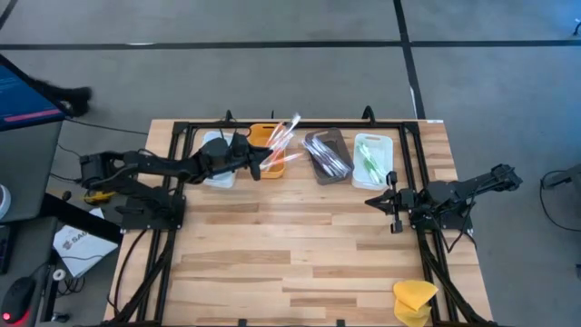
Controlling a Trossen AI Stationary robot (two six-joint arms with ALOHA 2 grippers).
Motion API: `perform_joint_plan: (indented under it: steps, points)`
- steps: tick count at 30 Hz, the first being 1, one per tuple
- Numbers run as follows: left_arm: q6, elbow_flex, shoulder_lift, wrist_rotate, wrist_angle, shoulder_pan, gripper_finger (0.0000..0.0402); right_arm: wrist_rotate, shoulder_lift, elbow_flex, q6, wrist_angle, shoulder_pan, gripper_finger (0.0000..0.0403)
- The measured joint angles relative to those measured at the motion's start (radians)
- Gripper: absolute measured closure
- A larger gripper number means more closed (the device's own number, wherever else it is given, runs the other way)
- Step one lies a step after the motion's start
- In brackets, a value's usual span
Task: Pick & Place Toothbrushes
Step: Put the orange toothbrush into the yellow bin
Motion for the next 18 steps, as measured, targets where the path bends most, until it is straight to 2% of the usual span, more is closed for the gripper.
perform_joint_plan:
  steps: [4,7,18]
  points:
    - [-0.018,0.0,0.033,-0.056,0.0,0.01,0.0376,0.0,0.0,0.0,0.0,0.0,0.0,0.0403]
    - [-0.063,0.0,0.069,-0.064,0.003,0.031,0.0376,0.0,0.0,0.0,0.0,0.0,0.0,0.0403]
    - [-0.077,0.0,0.145,-0.067,0.008,0.048,0.0376,0.0,0.0,0.0,0.0,0.0,0.0,0.0403]
